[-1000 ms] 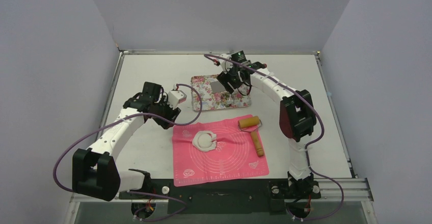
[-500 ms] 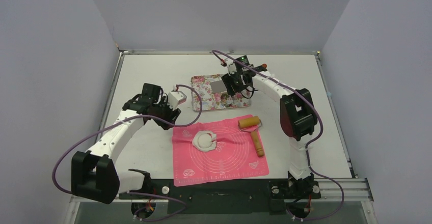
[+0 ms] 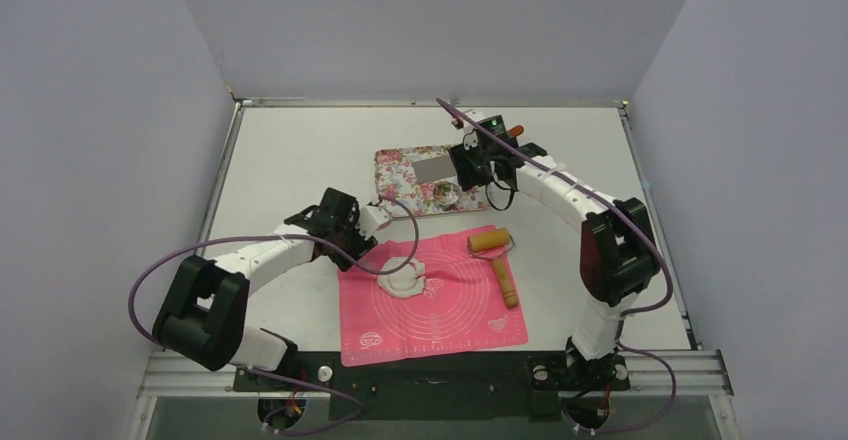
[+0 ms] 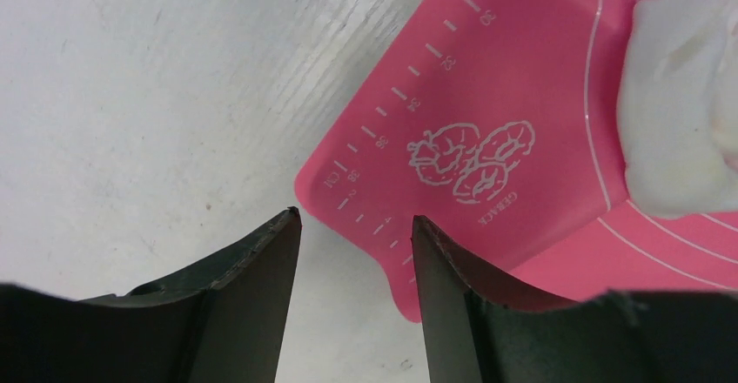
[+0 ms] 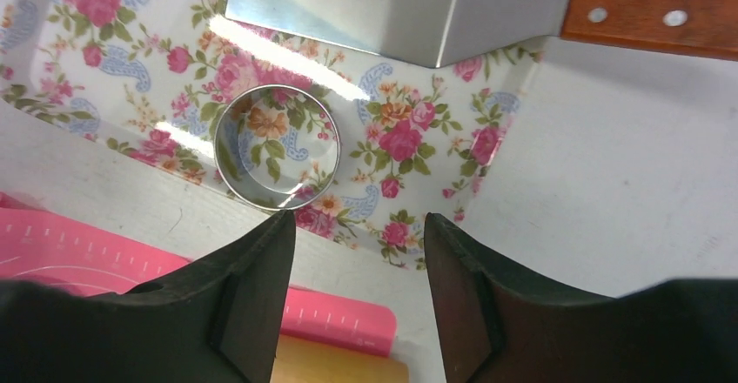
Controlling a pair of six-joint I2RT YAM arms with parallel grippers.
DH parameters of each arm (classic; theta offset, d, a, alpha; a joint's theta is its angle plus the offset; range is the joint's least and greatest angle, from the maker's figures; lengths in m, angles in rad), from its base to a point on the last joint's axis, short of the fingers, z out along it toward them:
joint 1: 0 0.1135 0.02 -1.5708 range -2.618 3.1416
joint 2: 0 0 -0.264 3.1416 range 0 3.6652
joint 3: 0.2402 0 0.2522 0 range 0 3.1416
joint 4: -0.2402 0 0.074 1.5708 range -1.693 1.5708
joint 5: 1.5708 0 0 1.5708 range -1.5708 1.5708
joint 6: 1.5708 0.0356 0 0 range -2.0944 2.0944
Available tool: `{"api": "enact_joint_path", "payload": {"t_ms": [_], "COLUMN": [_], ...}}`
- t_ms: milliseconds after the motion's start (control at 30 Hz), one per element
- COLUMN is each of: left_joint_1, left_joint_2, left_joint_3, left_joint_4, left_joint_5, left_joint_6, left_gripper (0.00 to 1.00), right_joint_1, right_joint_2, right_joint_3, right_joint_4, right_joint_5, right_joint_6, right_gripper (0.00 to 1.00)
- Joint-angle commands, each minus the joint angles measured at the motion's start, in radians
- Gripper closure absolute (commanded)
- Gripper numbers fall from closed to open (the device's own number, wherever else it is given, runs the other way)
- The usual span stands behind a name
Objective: Roll out the dumpling wrappers from the dough
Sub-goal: Remove the dumpling wrapper from the work surface.
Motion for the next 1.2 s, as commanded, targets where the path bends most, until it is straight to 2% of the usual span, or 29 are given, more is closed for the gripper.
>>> {"api": "enact_joint_path", "payload": {"t_ms": [0, 100, 267, 433, 533, 567, 667, 733, 767, 833, 1000, 1167], "left_joint_1": [-0.082, -0.076, -0.046, -0.062, -0.026, -0.003, 0.009, -0.001, -0.01, -0.026, -0.027, 0.031], "left_joint_2": [-0.013, 0.027, 0.069, 0.134, 0.203, 0.221, 0.298, 0.312, 0.309, 0.297, 0.295, 0.246], "left_joint_3": [-0.03, -0.016, 0.026, 0.055, 0.109, 0.122, 0.165, 0.166, 0.162, 0.137, 0.149, 0.185], "left_joint_4": [0.185, 0.195, 0.135, -0.019, -0.104, -0.12, -0.161, -0.149, -0.139, -0.083, -0.082, 0.017], "left_joint_5": [-0.171, -0.179, -0.061, 0.056, 0.14, 0.184, 0.195, 0.173, 0.145, 0.09, 0.075, -0.036], "left_joint_6": [0.0, -0.006, -0.016, 0.028, 0.05, 0.053, 0.064, 0.066, 0.065, 0.062, 0.046, -0.007], "left_gripper": [0.52, 0.52, 0.52, 0.49, 0.49, 0.51, 0.58, 0.71, 0.83, 0.99, 1.0, 1.0], "right_joint_1": [0.016, 0.021, 0.03, 0.034, 0.038, 0.038, 0.04, 0.041, 0.041, 0.042, 0.042, 0.054], "right_joint_2": [-0.134, -0.178, -0.219, -0.243, -0.245, -0.246, -0.251, -0.258, -0.262, -0.265, -0.274, -0.291], "right_joint_3": [-0.05, -0.087, -0.107, -0.109, -0.105, -0.103, -0.101, -0.103, -0.106, -0.107, -0.106, -0.116], "right_joint_4": [0.079, 0.078, 0.071, 0.065, 0.066, 0.064, 0.06, 0.058, 0.059, 0.06, 0.058, 0.051], "right_joint_5": [0.054, 0.074, 0.102, 0.119, 0.123, 0.125, 0.125, 0.125, 0.125, 0.125, 0.151, 0.136], "right_joint_6": [0.046, 0.041, 0.032, 0.02, 0.016, 0.015, 0.012, 0.009, 0.007, 0.006, 0.006, 0.038], "right_gripper": [0.47, 0.47, 0.47, 0.47, 0.47, 0.47, 0.47, 0.47, 0.47, 0.47, 0.47, 0.47]}}
